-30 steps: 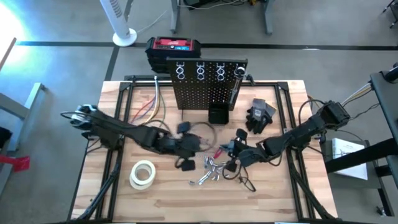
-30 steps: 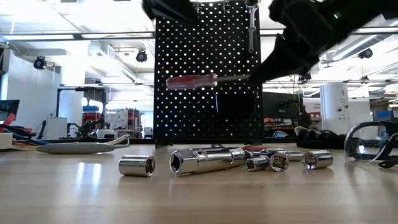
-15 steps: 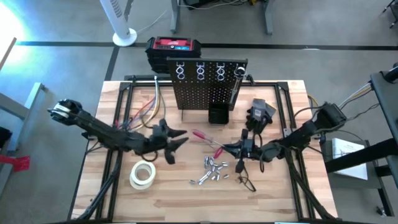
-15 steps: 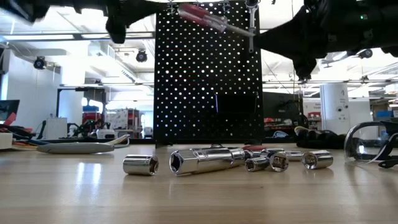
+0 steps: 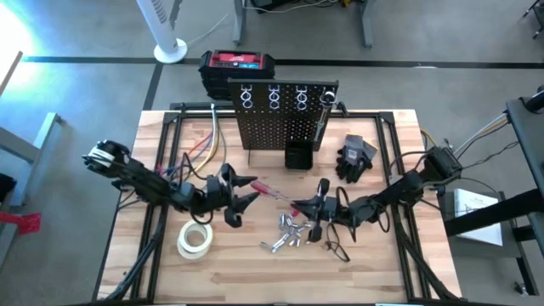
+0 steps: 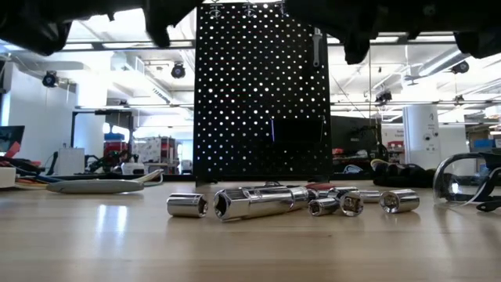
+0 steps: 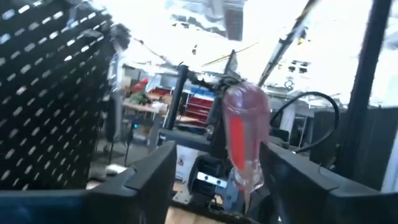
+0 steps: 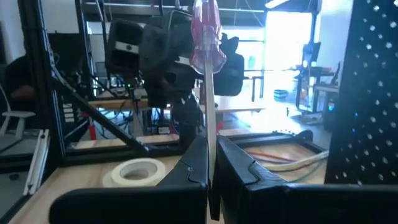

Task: Hang tools onto peg board
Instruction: Hang the red screwdriver on the peg board

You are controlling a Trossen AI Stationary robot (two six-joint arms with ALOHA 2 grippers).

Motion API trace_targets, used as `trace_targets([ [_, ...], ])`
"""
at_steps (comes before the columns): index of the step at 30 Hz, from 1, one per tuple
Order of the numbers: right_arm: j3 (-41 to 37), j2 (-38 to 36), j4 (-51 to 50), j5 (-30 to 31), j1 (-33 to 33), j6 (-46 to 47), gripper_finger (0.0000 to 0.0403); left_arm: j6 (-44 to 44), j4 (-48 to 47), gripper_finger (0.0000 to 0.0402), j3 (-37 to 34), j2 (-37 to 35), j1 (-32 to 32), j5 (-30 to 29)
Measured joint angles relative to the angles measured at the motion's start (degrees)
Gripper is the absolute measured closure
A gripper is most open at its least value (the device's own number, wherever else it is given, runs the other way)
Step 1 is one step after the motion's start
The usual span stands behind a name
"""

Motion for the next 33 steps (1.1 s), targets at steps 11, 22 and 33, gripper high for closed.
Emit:
trace_targets([
  [11, 0.77, 2.32, 0.45, 0.76, 0.08, 0.67, 0.0403, 7.58, -5.88, 0.0177, 7.28, -0.22, -0.02, 2.00],
  [22, 0.63, 2.02, 5.06, 1.55, 0.37, -4.49, 0.0403, 6.10, -7.28, 0.0234, 7.49, -0.40, -0.02, 1.93],
  [33, 0.58, 1.97, 5.69, 0.55, 0.31, -5.72, 0.0403, 6.00, -8.05, 0.0317, 8.27, -1.81, -0.17, 3.13],
])
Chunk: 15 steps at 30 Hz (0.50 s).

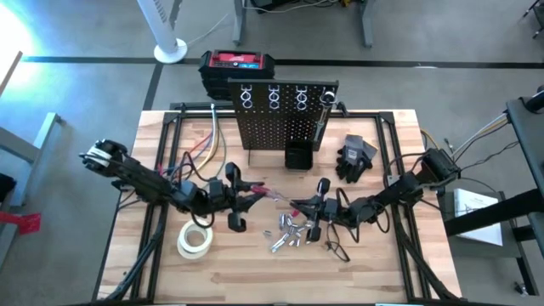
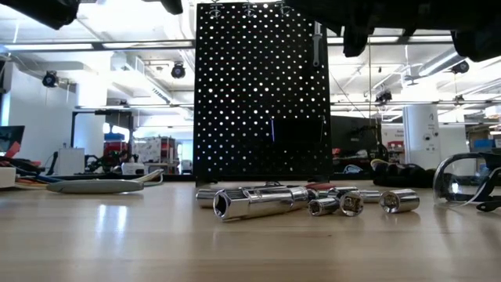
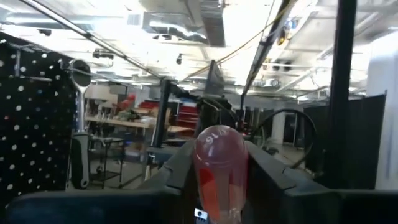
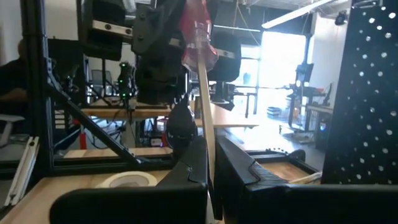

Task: Hang tools onto peg board
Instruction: Hang the red screwdriver on the peg board

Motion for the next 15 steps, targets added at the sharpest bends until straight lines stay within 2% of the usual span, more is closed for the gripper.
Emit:
trace_targets([
  [4, 0.06, -0.06, -0.09, 0.19, -0.07, 3.01, 0.0396, 0.36, -4.71, 0.0316, 0.03, -2.86, 0.14, 0.02],
  [7, 0.09, -0.12, -0.20, 1.49, -0.19, 5.97, 0.0372, 1.59, -13.89, 0.0316, 1.90, -6.24, 0.58, -0.77],
  [11, -0.20, -0.33, -2.28, 2.56, -0.10, 11.04, 0.0329, 4.55, -30.55, 0.0316, 9.53, -11.38, 1.14, -3.54],
  [15, -0.31, -0.59, -7.52, 2.20, 0.19, 16.76, 0.0293, 7.67, -55.81, 0.0316, 22.35, -14.02, 1.60, -9.92],
])
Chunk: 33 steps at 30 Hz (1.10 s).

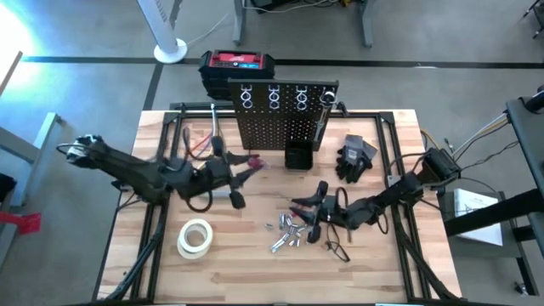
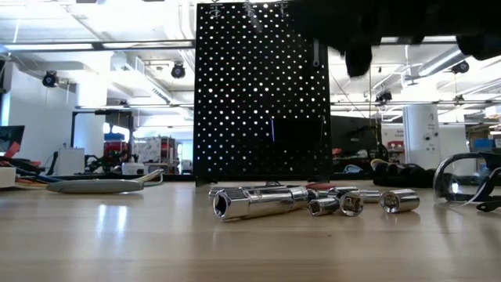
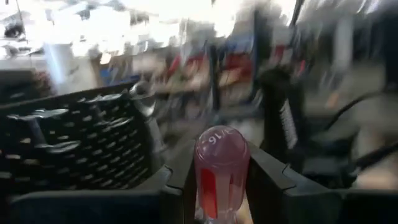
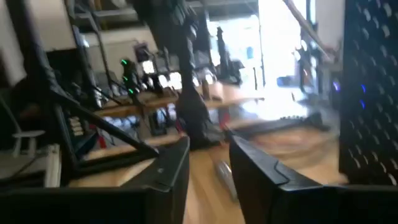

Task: Hang tools onto peg board
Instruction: Hang the red screwdriver on the peg board

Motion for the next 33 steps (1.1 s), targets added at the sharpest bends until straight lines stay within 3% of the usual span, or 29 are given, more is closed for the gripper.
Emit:
trace_targets([
  [7, -0.16, -2.01, -20.03, 0.33, -0.48, 17.06, 0.0268, 2.68, -35.41, 0.0316, 29.53, 1.59, 3.23, -4.81],
  [12, -0.20, -2.03, -23.25, 0.36, -0.48, 20.91, 0.0270, 1.67, -52.60, 0.0316, 46.96, 6.15, 8.29, -3.97],
  [17, -0.20, -2.03, -23.58, 0.34, -0.52, 20.55, 0.0284, 1.34, -60.20, 0.0316, 58.12, 10.47, 13.48, -4.16],
  [27, -0.33, -2.03, -24.05, 0.36, -0.60, 19.86, 0.0307, 1.81, -65.63, 0.0316, 73.86, 17.45, 19.57, 2.66],
  [30, -0.37, -2.03, -24.07, 0.34, -0.90, 19.84, 0.0312, 1.36, -67.44, 0.0316, 75.67, 19.08, 21.95, 3.09],
  [33, -0.44, -2.03, -24.30, 0.36, -1.15, 19.64, 0.0317, -0.46, -68.77, 0.0316, 74.69, 19.22, 24.69, 7.24],
])
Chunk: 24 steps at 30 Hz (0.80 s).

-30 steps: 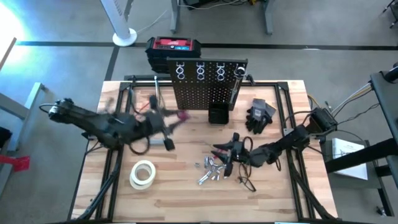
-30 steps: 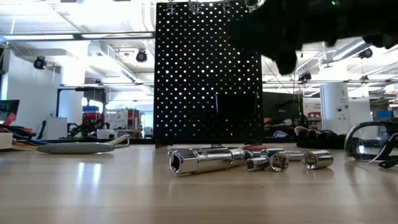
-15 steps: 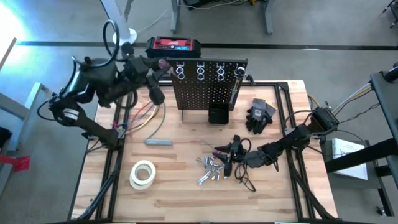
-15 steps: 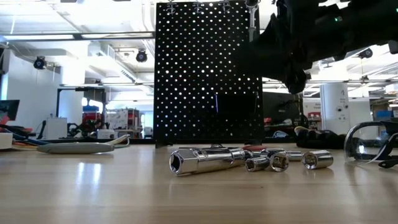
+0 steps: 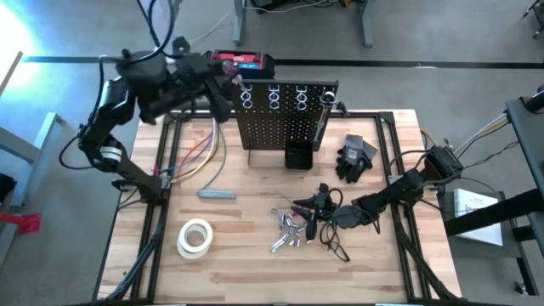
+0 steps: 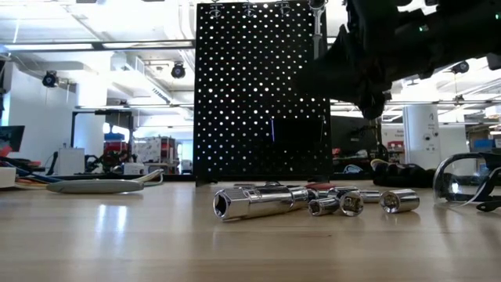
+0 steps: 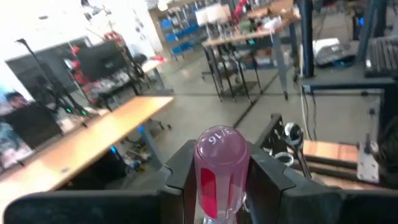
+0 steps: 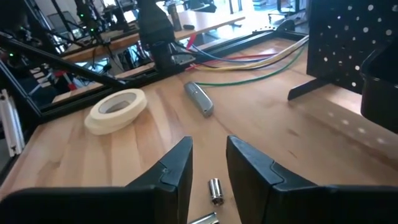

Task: Hang tools onto peg board
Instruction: Hang the red screwdriver on the peg board

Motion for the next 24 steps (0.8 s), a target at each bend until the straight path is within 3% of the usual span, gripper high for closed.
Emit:
trace_targets([
  [7, -0.15, 0.00, -1.41, 0.00, -0.16, 0.58, 0.0329, -4.28, -3.96, 0.0316, 0.15, 1.55, 3.97, 3.10],
  [24, -0.15, 0.00, -2.00, 0.00, -1.27, 0.78, 0.0334, -2.45, -1.36, 0.0316, 1.09, -0.31, 4.05, 6.05],
])
